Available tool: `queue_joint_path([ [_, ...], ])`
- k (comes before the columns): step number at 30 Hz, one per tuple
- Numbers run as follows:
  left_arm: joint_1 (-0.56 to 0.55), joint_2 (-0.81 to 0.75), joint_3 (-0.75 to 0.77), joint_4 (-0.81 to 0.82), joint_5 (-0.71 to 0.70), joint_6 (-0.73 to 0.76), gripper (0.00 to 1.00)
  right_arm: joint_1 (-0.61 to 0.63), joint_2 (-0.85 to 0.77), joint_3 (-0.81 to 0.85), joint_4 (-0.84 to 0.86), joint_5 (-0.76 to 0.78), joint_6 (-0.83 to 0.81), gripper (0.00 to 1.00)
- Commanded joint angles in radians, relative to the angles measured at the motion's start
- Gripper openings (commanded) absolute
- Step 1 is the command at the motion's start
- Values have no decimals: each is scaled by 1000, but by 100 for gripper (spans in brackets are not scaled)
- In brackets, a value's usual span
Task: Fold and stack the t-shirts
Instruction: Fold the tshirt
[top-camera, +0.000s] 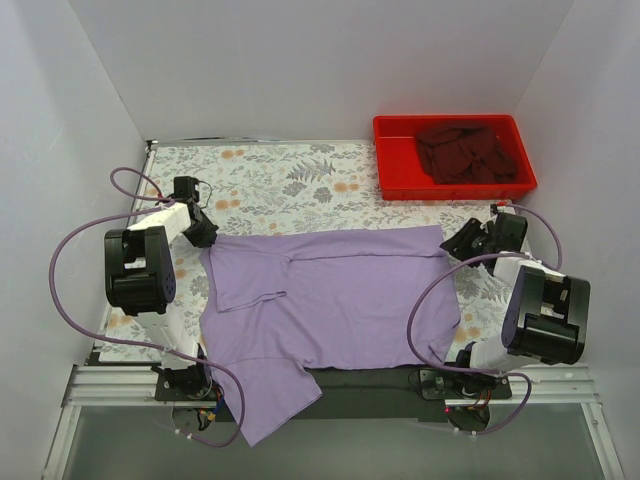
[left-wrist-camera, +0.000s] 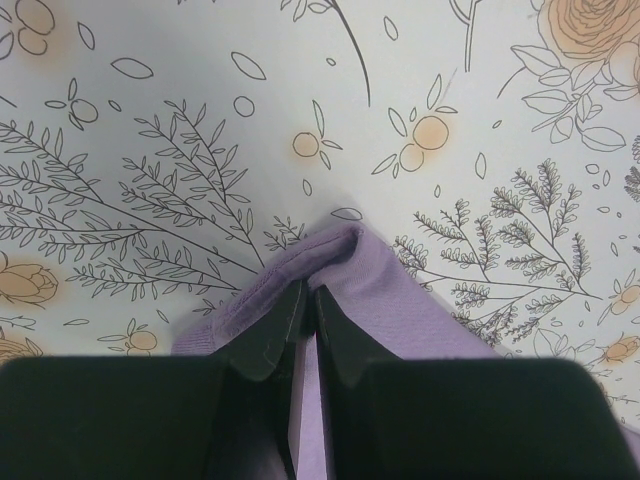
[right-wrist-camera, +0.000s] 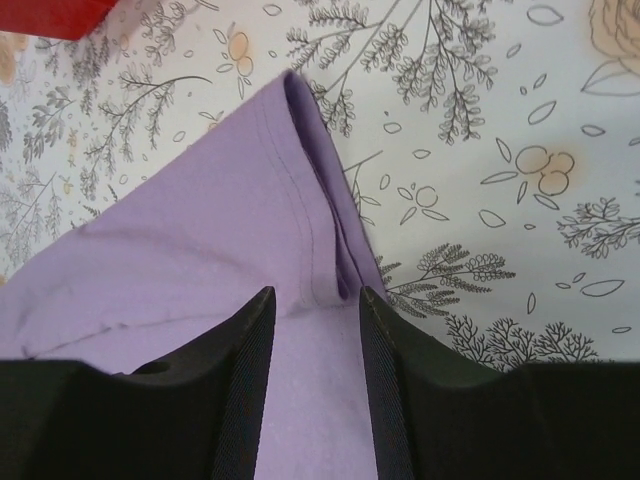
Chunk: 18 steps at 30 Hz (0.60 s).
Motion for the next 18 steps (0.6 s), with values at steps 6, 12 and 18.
queue_joint_path([
  [6, -3, -22, -2, 16, 2, 12, 6, 4, 45, -50, 73, -42, 52, 43],
  [12, -3, -24, -2, 16, 6, 12, 6, 4, 79, -44, 94, -74, 54, 39],
  [18, -3, -25, -4, 13, 2, 12, 6, 4, 57, -38, 90, -67, 43, 35],
])
